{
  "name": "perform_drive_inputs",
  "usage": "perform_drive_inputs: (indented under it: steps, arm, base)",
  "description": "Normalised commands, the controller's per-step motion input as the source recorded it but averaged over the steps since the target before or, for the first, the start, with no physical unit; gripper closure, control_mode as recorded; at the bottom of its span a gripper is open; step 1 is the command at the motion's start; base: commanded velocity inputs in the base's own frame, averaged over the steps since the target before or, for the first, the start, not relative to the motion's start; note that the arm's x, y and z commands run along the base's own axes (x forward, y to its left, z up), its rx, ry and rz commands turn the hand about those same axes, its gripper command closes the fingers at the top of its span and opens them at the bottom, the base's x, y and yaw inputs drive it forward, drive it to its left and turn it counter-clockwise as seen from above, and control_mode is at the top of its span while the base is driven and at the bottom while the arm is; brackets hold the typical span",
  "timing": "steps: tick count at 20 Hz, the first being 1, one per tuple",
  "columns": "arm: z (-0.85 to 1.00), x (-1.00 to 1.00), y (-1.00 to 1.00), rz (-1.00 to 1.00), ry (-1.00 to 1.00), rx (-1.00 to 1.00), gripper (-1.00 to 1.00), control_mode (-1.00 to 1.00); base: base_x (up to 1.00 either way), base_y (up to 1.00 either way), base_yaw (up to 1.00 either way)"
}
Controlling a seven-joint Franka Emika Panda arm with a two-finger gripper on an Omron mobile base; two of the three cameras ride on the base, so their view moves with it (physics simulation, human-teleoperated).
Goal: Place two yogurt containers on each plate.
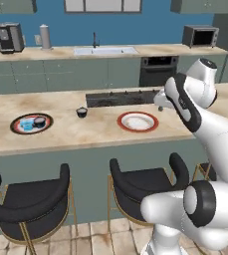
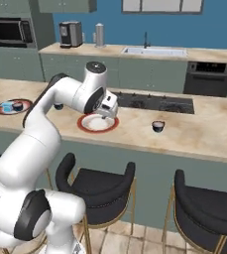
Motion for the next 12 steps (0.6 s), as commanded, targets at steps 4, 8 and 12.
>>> perform_drive_inputs:
  steps: [4,8,12]
  arm:
    - [0.00,0.00,0.00,0.00,0.00,0.00,-1.00,1.00]
    - [0.00,0.00,0.00,0.00,0.00,0.00,-1.00,1.00]
    - [0.00,0.00,0.00,0.00,0.00,0.00,-1.00,1.00]
  base:
    - [1.00,-0.41,0.33]
    - [1.00,-0.09,0.22]
    - [1.00,0.09,-0.35]
